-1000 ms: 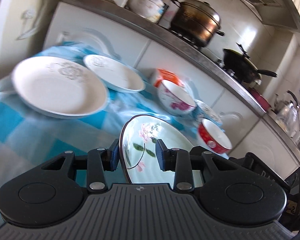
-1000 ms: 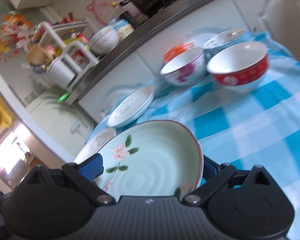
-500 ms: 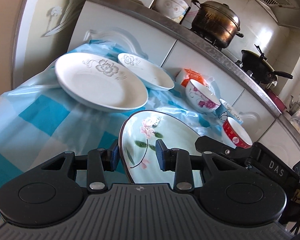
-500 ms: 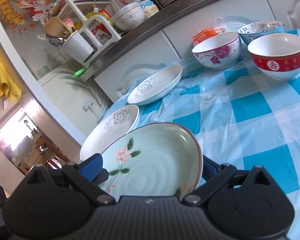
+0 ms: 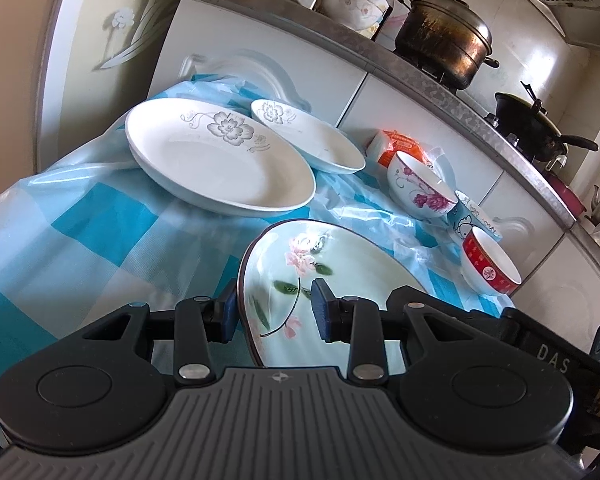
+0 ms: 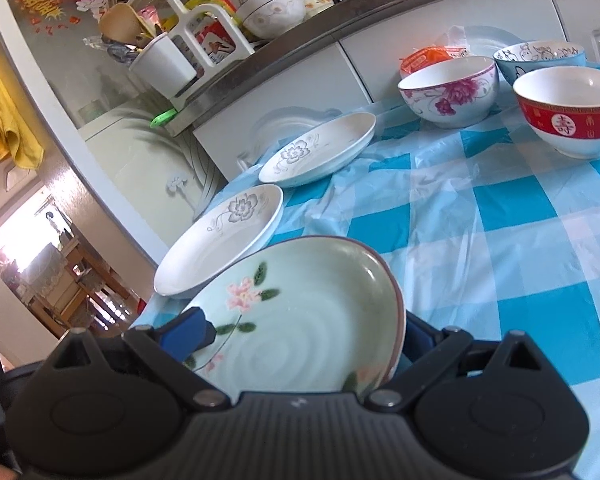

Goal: Organize plates and bowls

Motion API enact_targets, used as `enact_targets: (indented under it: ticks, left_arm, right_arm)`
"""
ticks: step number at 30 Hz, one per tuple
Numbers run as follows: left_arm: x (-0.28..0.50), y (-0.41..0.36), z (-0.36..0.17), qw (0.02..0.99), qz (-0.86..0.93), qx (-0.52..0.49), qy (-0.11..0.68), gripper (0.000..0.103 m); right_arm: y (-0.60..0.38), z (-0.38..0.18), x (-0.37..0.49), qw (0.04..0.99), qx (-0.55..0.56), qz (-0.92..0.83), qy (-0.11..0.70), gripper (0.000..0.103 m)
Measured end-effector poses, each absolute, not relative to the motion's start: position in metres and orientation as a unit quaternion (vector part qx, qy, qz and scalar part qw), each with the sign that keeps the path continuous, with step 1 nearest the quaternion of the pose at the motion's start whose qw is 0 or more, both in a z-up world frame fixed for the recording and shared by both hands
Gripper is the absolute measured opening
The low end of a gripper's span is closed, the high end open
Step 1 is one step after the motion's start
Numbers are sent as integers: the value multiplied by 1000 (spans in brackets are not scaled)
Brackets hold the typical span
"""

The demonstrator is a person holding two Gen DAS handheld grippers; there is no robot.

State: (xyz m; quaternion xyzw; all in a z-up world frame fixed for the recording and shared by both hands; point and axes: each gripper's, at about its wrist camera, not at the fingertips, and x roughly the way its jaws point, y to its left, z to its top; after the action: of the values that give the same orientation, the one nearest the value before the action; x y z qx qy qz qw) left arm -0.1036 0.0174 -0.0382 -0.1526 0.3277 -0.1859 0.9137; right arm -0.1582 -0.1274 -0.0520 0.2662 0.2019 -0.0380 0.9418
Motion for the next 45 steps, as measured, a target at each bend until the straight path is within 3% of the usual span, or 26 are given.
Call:
enact_targets:
  ticks: [6, 10, 23, 29, 45]
  left_arm:
    - [-103, 17, -39, 914, -184, -145, 332, 41]
    - [-108, 14, -36, 918, -182, -132, 327, 57]
    - [-128, 20, -24, 928, -162, -109, 316, 80]
    - [-129, 26, -21, 931, -144, -96, 321, 98]
    - [-108, 40, -2, 941, -56, -95, 320, 103]
  right_arm:
    - [-126, -51, -157, 946, 247, -30, 206, 100]
    - [-128, -50, -160, 949, 242, -31, 200, 102]
    - [-129, -30, -178, 966, 164, -92, 178, 102]
    - [-131, -28, -176, 963, 135, -123, 197, 102]
    - [-148, -11, -158, 956, 99, -177, 213, 102]
